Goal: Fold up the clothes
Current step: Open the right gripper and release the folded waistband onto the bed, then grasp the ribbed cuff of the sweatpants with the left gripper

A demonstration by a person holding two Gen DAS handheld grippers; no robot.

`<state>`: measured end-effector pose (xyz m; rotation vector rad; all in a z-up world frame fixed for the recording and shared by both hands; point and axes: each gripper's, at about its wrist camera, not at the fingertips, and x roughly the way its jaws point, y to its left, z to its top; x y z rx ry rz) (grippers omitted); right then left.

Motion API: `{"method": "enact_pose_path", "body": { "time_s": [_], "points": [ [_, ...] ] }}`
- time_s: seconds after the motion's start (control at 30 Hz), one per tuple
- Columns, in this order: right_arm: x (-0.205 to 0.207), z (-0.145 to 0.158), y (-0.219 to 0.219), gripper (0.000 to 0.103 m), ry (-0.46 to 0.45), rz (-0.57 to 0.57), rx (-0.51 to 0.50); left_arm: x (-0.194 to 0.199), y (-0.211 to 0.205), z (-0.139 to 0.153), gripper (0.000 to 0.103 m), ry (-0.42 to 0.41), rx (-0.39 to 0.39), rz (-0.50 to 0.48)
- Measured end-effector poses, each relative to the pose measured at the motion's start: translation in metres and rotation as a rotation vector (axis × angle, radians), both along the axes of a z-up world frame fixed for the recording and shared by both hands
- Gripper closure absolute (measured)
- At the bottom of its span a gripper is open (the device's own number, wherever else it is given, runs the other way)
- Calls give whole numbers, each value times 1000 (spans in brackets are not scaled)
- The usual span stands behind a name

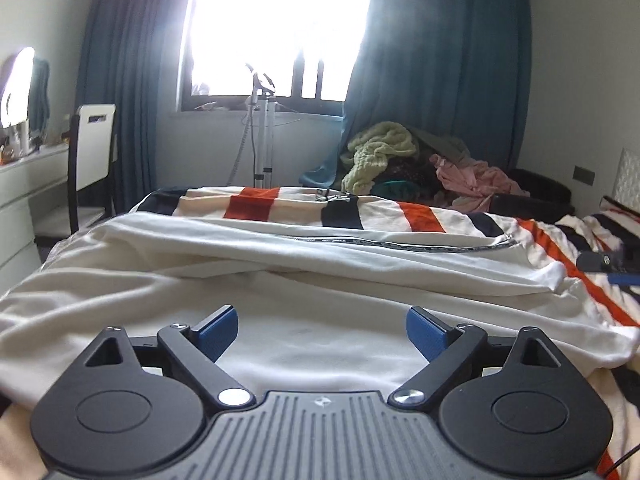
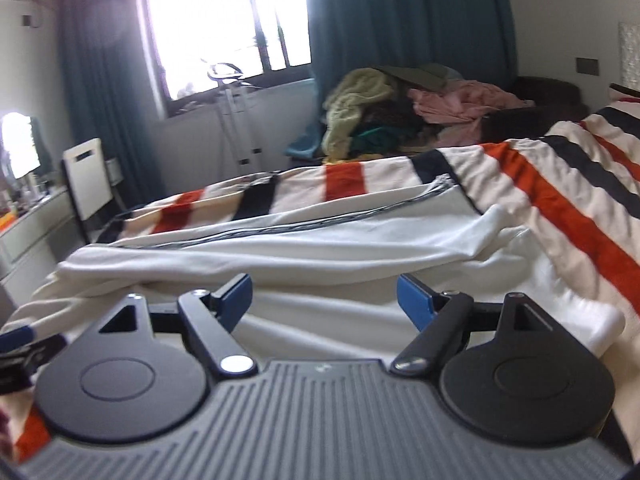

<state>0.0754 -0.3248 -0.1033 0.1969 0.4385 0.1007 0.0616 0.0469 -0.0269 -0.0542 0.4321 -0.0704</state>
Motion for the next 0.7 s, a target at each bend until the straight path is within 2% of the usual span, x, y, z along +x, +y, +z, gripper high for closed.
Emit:
{"method": "enact_pose_path", "body": {
  "time_s": [0.07,0.17,0.3,0.4,0.53,0.67,0.7],
  "points": [
    [-7,0,4,22,-2,2,0,-4,8,-1,10,10,20,38],
    [-7,-3,5,22,-1,-25,6,-1,30,-1,10,39,27,152],
    [1,-15,-3,22,1,-86,22,14,77,2,10,137,-79,325],
    [11,-24,-14,22,46,-152,42,20,114,4,9,204,-132,420],
    [15,-29,-25,22,74,-180,94,28,162,7,10,293,-202,548],
    [17,-33,-28,22,90,-203,95,19,208,15,7,231,-154,744],
    [18,-33,-28,22,102,-210,92,15,218,13,7,227,-172,789]
  ]
}}
